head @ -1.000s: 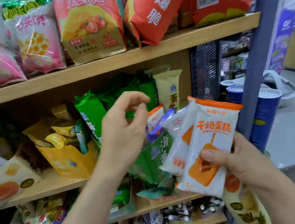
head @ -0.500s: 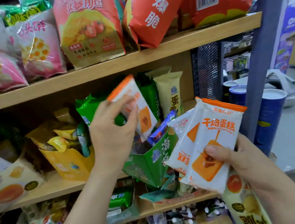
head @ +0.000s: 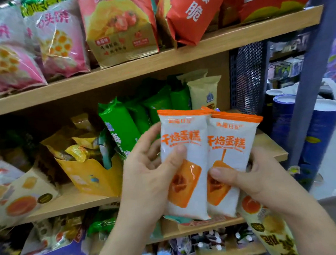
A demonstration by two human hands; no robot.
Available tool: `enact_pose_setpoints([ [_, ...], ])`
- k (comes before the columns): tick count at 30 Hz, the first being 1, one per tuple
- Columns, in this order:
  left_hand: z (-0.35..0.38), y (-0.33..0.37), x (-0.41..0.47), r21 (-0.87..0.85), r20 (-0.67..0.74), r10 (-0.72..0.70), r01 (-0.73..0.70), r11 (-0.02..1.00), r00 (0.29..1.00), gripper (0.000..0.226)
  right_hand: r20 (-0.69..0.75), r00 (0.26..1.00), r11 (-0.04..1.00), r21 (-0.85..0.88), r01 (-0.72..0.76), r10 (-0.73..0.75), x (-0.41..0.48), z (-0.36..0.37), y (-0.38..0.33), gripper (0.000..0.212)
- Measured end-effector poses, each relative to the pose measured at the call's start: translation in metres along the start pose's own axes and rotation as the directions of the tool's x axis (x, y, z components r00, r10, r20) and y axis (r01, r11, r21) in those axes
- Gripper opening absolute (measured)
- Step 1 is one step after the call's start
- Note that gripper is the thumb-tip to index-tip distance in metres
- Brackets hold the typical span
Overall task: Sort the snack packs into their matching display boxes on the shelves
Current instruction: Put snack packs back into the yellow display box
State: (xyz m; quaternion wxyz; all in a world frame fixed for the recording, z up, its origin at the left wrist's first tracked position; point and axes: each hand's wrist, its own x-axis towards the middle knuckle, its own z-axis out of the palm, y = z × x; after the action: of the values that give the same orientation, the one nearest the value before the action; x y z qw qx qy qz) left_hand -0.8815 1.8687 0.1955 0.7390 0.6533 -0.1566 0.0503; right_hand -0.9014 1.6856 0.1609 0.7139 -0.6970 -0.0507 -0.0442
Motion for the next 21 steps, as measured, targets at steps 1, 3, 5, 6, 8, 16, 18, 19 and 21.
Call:
enact_pose_setpoints([
  [1, 0.001, -0.002, -0.001, 0.018, 0.013, -0.015, 0.015, 1.000, 1.000, 0.048, -0.005, 1.000, 1.000, -0.002, 0.005, -0.005, -0.001, 0.001, -0.001, 0.052],
  [3, 0.003, -0.004, -0.003, 0.055, 0.037, -0.020, 0.017, 0.998, 0.999, 0.040, -0.023, 1.000, 1.000, 0.006, 0.011, -0.011, -0.005, 0.001, -0.004, 0.052],
  [5, 0.005, -0.003, -0.006, 0.081, 0.054, -0.003, -0.002, 0.997, 0.999, 0.040, -0.033, 0.999, 1.000, -0.017, 0.014, -0.015, -0.008, 0.003, -0.004, 0.053],
  [6, 0.006, -0.004, -0.008, 0.092, 0.060, -0.001, -0.004, 0.996, 0.998, 0.039, -0.040, 0.999, 0.999, -0.044, 0.014, -0.016, -0.009, 0.004, -0.003, 0.054],
  [8, 0.008, -0.006, -0.014, 0.109, 0.078, -0.013, 0.004, 0.994, 0.997, 0.033, -0.061, 0.998, 0.990, -0.143, 0.002, -0.010, -0.009, 0.008, 0.000, 0.058],
  [16, -0.008, -0.012, -0.017, 0.116, 0.187, -0.115, 0.095, 0.989, 0.976, 0.039, -0.046, 0.991, 0.870, -0.484, 0.090, -0.128, -0.017, 0.016, -0.004, 0.052],
  [18, -0.012, -0.012, -0.019, 0.094, 0.218, -0.123, 0.104, 0.990, 0.968, 0.043, -0.061, 0.985, 0.771, -0.631, 0.086, -0.160, -0.021, 0.017, -0.009, 0.061],
  [19, -0.014, -0.010, -0.019, 0.065, 0.250, -0.125, 0.112, 0.992, 0.960, 0.047, -0.054, 0.985, 0.727, -0.681, 0.084, -0.164, -0.023, 0.017, -0.012, 0.065],
  [21, -0.016, -0.007, -0.019, -0.009, 0.323, -0.121, 0.131, 0.991, 0.939, 0.061, -0.023, 0.986, 0.703, -0.704, 0.101, -0.165, -0.026, 0.018, -0.020, 0.069],
])
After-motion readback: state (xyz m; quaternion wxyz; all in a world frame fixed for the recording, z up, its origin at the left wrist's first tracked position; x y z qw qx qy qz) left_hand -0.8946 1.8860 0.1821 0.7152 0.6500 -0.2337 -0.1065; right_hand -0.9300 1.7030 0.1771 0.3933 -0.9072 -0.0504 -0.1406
